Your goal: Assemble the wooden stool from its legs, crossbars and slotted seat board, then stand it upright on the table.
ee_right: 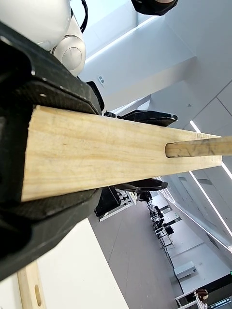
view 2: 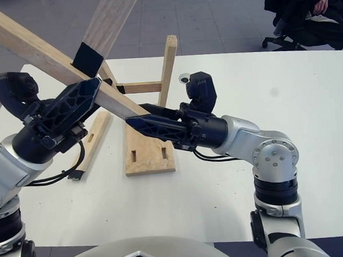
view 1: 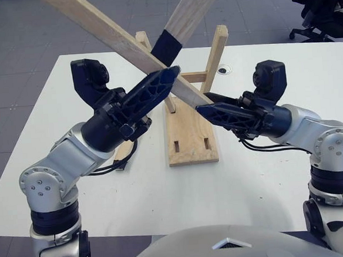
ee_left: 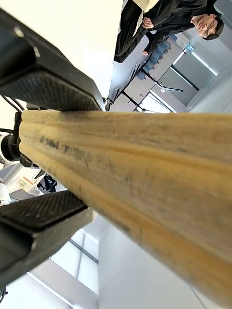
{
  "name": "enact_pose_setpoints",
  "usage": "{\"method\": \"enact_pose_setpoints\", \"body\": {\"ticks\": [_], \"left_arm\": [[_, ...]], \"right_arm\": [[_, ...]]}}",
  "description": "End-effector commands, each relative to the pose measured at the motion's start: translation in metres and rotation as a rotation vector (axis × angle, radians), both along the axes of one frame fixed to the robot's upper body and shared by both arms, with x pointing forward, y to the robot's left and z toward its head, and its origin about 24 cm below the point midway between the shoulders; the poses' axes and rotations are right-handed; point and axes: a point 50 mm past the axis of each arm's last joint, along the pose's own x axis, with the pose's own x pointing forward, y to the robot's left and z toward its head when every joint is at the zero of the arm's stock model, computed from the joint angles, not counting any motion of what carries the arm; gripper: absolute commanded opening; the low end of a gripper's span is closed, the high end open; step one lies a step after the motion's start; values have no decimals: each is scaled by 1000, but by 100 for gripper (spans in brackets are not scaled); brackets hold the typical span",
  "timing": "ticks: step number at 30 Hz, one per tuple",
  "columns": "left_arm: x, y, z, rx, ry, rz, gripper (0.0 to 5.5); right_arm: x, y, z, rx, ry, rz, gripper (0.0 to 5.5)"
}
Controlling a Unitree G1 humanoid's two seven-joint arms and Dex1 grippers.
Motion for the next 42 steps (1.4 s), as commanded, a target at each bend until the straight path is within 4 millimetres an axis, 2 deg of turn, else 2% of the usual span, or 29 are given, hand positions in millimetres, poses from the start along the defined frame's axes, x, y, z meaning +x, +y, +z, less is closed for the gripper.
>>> {"method": "enact_pose_setpoints", "body": {"ticks": [1,2,3,11,15,18,20,24,29,35,39,42], "left_arm": [[5,2,-2,-6,4,51,227],[8,3,-1,-17,1,77,225],[10,5,-1,-25,1,102,223],[22,17,-1,-23,-16,228,207],[35,45,8,22,-84,365,207],[37,55,11,60,-131,410,206],[35,53,8,134,-176,405,206],[25,39,-18,358,-268,303,206],[22,40,-46,512,-372,230,206],[27,39,-62,584,-480,190,206],[25,35,-74,609,-502,146,206],[23,34,-81,613,-491,143,206]], "right_arm": [[1,-1,4,-15,-29,-1,203],[1,0,3,-22,-26,-9,203],[1,0,2,-28,-25,-12,243],[2,-4,-7,-106,-27,-27,405],[7,-21,-32,-248,7,-111,407],[12,-33,-56,-404,6,-176,407],[18,-34,-67,-498,-18,-236,407],[34,-29,-85,-711,-131,-379,407],[38,-24,-99,-859,-208,-417,407],[33,-20,-105,-1007,-266,-369,407],[36,-18,-108,-1103,-306,-377,407],[41,-16,-118,-1199,-371,-361,407]]}}
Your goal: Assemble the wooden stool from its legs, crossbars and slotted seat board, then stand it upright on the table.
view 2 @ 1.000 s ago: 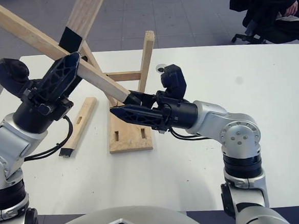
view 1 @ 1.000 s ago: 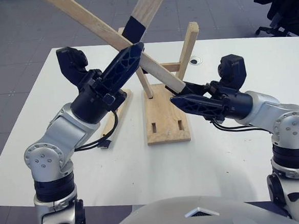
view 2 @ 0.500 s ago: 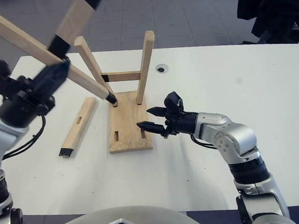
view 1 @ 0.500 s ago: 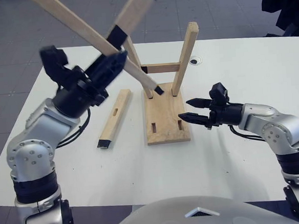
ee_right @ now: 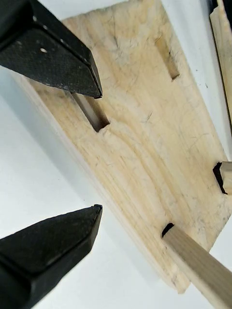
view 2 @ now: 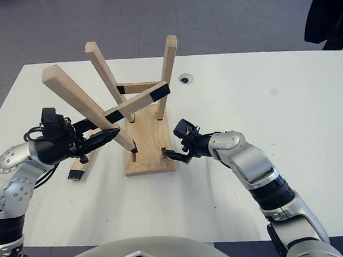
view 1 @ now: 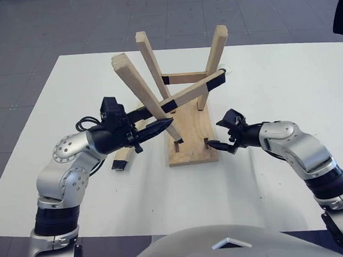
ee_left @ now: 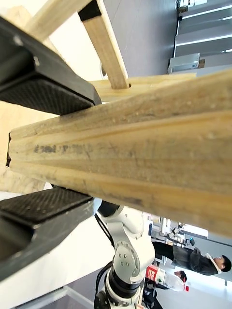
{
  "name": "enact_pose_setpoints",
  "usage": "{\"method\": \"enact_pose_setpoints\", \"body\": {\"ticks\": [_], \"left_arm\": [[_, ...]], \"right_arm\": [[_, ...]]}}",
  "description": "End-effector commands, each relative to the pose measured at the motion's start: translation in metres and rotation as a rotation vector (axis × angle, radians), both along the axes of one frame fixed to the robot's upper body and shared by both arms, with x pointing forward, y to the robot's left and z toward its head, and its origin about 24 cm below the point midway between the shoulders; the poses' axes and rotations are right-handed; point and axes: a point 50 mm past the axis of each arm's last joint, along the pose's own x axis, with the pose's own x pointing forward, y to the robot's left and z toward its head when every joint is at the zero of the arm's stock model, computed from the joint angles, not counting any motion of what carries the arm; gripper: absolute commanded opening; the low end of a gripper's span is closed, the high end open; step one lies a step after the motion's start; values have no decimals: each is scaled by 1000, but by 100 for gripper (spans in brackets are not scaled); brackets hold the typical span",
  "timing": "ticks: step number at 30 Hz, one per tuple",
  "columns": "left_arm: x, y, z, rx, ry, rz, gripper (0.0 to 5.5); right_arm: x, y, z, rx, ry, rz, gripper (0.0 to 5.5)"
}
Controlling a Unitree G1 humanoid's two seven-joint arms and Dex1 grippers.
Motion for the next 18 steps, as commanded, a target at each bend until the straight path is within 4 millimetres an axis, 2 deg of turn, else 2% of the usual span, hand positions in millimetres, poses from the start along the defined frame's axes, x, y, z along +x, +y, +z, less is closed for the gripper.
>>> {"method": "enact_pose_setpoints", "body": {"ticks": [1,7,11,14,18], "left_arm": [[-2,-1,-7,11,-4,-3,206],[-2,6,-11,66,-12,5,206],[-4,2,-13,73,-9,-31,206],[-8,-9,-16,28,1,-72,206],[-6,-18,-21,-6,-4,-98,206]], "right_arm": [[6,0,-8,-139,-45,42,407],[-9,-4,-6,-349,-114,383,407],[-10,-18,-8,-513,-166,571,407],[-2,-26,-6,-545,-211,579,407],[3,-22,0,-481,-278,548,407]]}}
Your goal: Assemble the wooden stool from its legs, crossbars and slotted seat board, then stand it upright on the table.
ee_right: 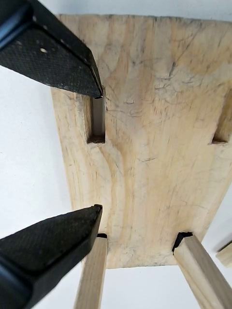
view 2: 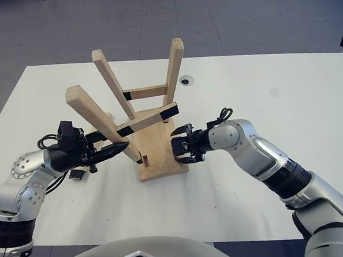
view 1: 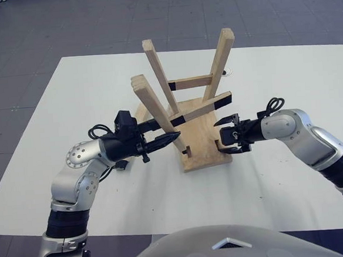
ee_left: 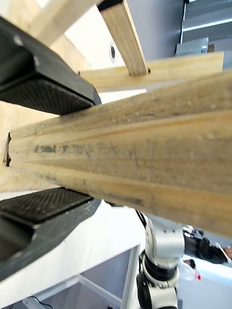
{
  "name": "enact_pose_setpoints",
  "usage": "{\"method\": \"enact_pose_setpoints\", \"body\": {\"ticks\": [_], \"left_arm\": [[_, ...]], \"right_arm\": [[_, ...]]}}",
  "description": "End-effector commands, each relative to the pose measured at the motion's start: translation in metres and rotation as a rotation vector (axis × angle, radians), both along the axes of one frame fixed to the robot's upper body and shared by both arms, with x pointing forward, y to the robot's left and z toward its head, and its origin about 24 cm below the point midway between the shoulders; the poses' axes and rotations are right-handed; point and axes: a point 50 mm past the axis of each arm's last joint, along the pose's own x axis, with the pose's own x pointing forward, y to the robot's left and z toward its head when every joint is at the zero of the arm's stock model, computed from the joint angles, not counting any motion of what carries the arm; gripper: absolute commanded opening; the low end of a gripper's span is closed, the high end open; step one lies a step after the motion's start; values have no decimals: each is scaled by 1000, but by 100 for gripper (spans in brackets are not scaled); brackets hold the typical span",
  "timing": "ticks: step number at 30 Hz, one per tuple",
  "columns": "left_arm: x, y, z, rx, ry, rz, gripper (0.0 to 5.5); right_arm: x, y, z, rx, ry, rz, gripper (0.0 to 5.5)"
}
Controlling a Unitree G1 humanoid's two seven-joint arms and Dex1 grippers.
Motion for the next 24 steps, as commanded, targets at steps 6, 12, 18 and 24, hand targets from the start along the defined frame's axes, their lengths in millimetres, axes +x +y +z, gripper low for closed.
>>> {"method": "enact_pose_setpoints", "body": {"ticks": [6,12,18,24], "left_arm": [[10,-9,-13,-20,-34,8,206],[10,-7,-32,-9,16,34,206],[3,-9,-22,-83,50,13,206],[0,-8,-24,-66,67,13,206]], "right_arm": [[-2,-11,-8,52,11,-111,407],[-2,-12,-7,58,-2,-133,407],[-5,-16,-11,42,10,-144,407],[-7,-15,-12,43,19,-146,407]]}}
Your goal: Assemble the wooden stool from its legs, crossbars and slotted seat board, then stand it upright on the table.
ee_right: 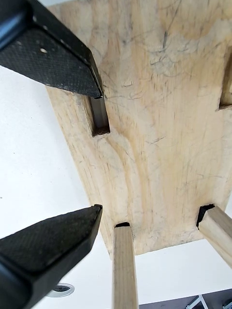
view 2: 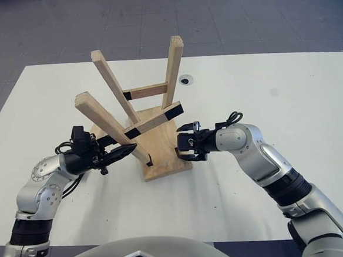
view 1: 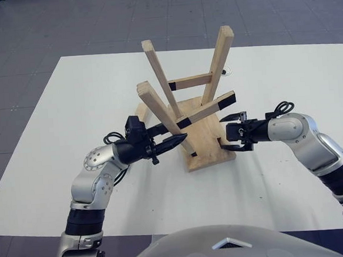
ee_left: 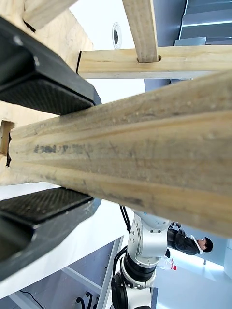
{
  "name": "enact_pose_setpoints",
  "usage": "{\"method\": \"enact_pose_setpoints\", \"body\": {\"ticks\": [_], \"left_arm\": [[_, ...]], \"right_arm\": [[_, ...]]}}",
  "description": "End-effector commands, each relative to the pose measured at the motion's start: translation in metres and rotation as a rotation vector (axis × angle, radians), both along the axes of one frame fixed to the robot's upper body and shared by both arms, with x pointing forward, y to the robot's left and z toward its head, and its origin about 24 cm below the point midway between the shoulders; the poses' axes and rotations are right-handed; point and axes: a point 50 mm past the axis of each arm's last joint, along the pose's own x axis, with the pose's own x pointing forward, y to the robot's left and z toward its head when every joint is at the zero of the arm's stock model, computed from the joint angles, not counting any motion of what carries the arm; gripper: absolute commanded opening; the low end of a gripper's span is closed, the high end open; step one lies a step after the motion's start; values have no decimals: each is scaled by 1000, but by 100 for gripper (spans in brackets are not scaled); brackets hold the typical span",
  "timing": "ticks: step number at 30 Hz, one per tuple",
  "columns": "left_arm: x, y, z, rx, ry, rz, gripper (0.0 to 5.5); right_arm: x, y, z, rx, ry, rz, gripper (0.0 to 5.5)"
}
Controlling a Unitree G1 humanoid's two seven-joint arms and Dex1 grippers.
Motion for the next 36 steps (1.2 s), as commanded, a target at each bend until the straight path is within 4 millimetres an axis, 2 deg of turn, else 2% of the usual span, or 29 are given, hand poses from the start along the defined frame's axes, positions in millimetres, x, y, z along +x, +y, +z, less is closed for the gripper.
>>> {"method": "enact_pose_setpoints", "body": {"ticks": [1,9,17,21,24,29,33,36], "left_arm": [[-2,2,-3,34,6,2,206],[-3,0,-17,91,40,16,206],[10,9,-21,126,61,46,206],[11,10,-30,196,70,41,206],[11,7,-34,301,-12,61,206],[-8,-1,-35,379,-115,32,206],[-26,6,-58,497,-66,0,206],[-28,7,-67,566,-40,-4,206]], "right_arm": [[-3,-6,-9,-39,39,-26,407],[-4,-6,-9,-39,30,-29,407],[-6,-5,-10,-43,27,-28,407],[-8,-6,-11,-45,21,-27,407],[-9,-6,-11,-44,22,-28,407],[-13,-8,-14,-39,33,-44,407],[-17,-8,-16,-30,44,-62,407],[-19,-10,-18,-23,56,-75,407]]}}
